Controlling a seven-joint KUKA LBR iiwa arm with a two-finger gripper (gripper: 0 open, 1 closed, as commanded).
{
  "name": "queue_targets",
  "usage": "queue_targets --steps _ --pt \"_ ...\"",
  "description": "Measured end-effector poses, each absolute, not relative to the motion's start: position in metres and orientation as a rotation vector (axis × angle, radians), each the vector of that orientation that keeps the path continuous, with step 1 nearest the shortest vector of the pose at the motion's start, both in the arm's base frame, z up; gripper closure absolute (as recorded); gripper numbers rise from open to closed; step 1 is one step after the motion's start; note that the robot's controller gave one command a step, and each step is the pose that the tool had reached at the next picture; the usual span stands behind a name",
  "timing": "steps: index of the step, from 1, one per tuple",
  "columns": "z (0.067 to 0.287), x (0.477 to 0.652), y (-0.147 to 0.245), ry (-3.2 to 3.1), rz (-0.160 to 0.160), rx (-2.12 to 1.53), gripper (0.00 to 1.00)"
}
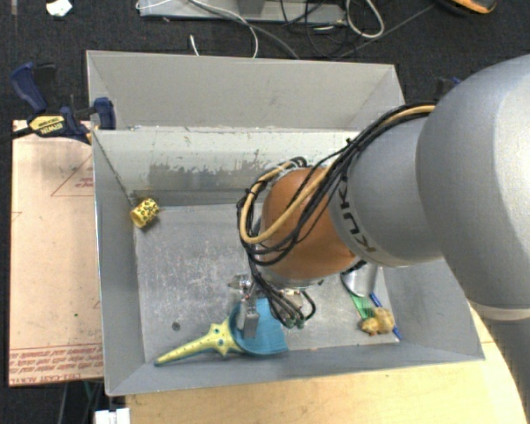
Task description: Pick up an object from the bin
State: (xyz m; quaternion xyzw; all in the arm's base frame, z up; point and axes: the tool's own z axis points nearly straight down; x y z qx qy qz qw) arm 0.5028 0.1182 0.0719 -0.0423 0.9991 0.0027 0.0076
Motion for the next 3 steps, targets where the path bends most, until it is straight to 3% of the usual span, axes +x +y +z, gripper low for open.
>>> queue_targets --steps 3 --pt "0.0722 0.5017 0.1173 3.091 0.012 -0.364 1.00"
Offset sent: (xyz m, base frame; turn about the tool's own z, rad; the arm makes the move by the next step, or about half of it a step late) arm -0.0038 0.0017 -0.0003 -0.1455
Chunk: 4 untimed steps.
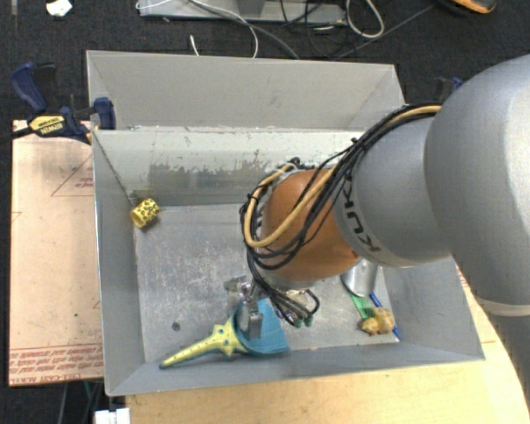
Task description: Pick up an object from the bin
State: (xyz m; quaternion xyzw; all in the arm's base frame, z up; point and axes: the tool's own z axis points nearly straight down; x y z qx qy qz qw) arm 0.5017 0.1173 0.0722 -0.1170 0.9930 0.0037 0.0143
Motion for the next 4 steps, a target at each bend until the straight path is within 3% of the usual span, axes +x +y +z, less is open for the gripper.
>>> queue_targets --steps 1,2,3,4 --pt "0.073 0.501 0.118 3.065 0.009 -0.503 1.00" --pt "0.147 0.496 0.121 3.085 0.010 -0.453 1.00" --pt "0.238 0.492 0.113 3.075 0.009 -0.537 1.00" --pt "0.198 0.489 0.101 3.028 0.007 -0.709 1.00"
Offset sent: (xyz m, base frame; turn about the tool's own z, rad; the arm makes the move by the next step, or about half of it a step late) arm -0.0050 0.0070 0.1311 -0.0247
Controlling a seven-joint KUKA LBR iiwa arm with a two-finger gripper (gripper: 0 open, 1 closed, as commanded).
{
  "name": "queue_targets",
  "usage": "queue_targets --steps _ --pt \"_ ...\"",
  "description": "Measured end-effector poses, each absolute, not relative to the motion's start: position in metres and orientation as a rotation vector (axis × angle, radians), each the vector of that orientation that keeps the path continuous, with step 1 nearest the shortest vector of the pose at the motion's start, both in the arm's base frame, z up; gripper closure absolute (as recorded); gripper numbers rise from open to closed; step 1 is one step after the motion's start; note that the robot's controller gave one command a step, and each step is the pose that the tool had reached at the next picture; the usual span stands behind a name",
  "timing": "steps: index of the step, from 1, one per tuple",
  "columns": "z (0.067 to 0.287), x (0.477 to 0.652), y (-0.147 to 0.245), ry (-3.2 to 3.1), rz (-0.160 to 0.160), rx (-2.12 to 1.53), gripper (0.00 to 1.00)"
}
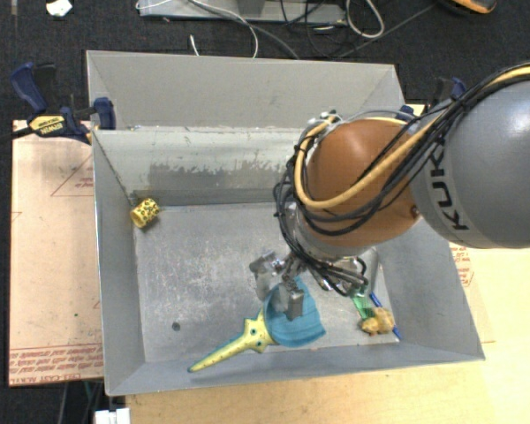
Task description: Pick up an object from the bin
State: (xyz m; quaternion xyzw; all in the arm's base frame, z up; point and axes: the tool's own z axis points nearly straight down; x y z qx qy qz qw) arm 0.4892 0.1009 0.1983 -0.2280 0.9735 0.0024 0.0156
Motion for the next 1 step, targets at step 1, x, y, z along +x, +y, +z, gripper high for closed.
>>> queue_targets --steps 1 --pt "0.1665 0.4815 0.0865 2.899 0.001 -1.126 1.00"
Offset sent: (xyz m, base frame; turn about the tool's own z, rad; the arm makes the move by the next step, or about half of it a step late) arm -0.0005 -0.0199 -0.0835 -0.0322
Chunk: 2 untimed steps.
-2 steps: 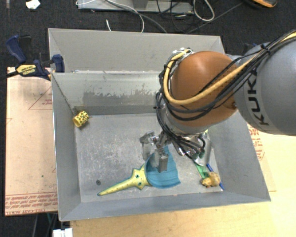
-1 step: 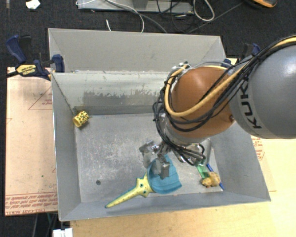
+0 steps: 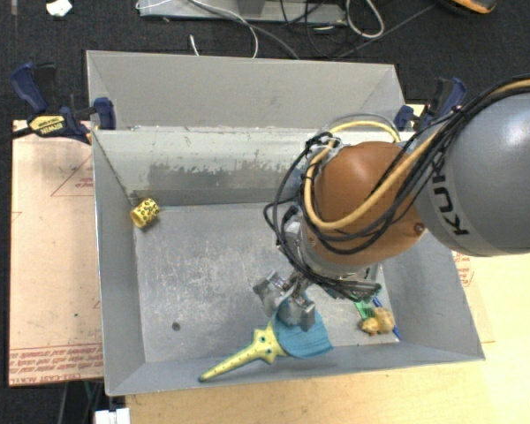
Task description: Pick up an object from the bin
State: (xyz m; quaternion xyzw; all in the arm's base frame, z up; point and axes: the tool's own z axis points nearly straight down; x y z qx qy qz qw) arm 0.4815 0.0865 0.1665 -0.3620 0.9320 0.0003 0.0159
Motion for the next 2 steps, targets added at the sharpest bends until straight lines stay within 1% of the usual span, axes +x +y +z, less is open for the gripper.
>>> queue_targets --steps 1,2 --pt "0.126 0.487 0.083 3.010 0.008 -0.800 1.00" --pt "0.182 0.486 0.089 2.996 0.008 -0.862 1.00"
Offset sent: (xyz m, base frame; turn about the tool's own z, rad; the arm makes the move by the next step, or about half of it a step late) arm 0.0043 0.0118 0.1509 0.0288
